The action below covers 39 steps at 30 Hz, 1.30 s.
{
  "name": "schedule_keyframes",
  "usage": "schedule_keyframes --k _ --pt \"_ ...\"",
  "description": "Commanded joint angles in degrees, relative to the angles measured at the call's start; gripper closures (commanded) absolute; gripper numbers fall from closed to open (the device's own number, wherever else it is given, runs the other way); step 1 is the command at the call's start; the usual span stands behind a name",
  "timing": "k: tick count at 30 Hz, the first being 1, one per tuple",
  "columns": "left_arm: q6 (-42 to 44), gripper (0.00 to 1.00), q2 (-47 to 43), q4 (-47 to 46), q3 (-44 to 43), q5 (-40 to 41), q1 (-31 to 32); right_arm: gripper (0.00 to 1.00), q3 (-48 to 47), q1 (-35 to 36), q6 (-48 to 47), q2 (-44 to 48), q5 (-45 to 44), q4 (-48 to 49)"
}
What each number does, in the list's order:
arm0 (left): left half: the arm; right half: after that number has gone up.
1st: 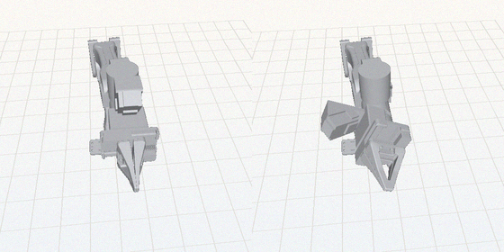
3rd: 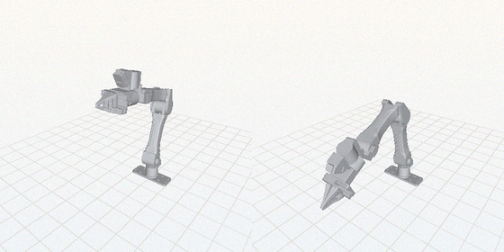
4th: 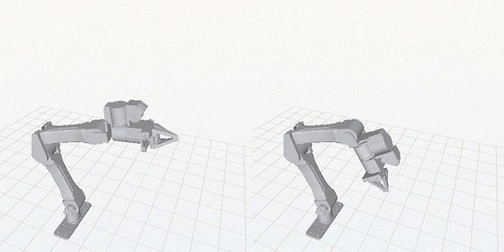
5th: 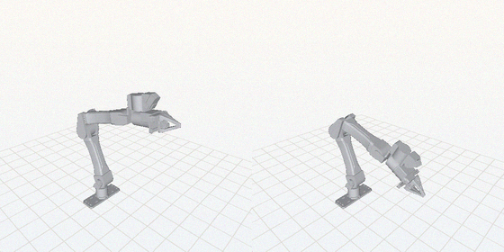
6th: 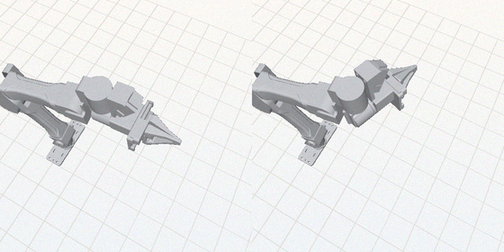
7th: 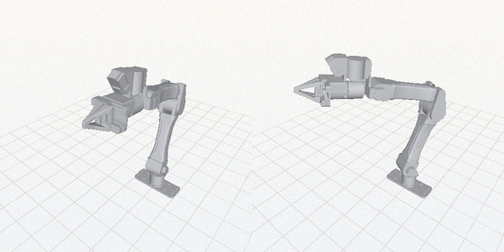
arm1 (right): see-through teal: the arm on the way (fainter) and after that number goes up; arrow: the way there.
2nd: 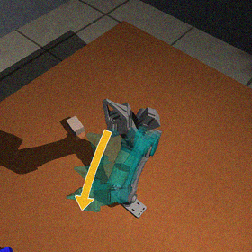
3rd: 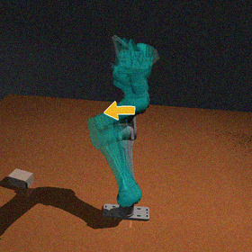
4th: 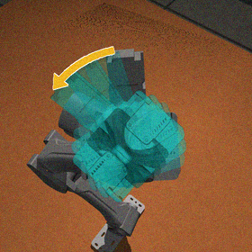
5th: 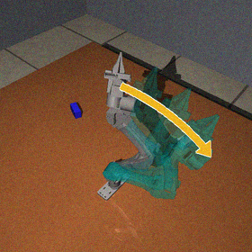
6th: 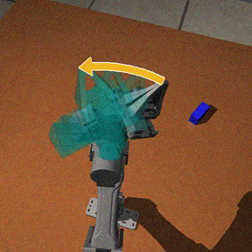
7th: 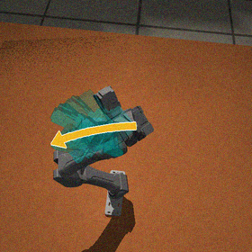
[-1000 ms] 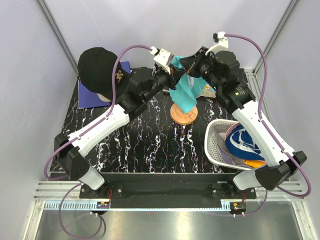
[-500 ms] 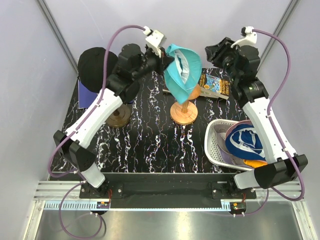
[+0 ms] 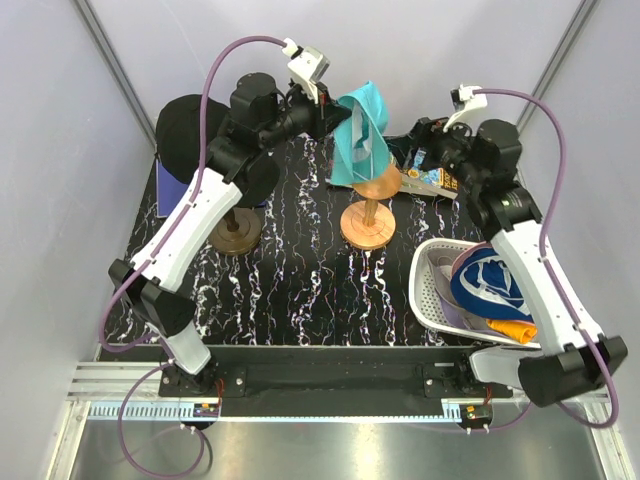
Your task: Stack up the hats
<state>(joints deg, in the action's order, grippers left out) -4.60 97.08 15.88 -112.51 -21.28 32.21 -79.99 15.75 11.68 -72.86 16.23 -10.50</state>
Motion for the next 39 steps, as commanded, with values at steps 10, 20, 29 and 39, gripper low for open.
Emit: schedule_keyframes --k 10,20,29,39 --pt "-1.5 1.00 0.6 0.1 -5.0 -1.4 -0.6 0.17 -1.0 0.3 -8.1 3.3 12.2 -1.3" --pt "-2.1 1.00 0.0 0.2 -3.9 -2.5 -0.6 0.20 -1.0 1.5 -10.8 -1.9 11.9 3.5" --pt "-0.5 1.00 0.0 1.7 -4.0 -2.7 -1.4 1.00 -3.0 3.9 -10.3 -6.4 -5.3 3.7" --pt "17.1 1.00 0.4 9.3 -7.0 14.0 -3.6 1.00 -16.9 1.9 -22.1 -13.9 -28.3 3.4"
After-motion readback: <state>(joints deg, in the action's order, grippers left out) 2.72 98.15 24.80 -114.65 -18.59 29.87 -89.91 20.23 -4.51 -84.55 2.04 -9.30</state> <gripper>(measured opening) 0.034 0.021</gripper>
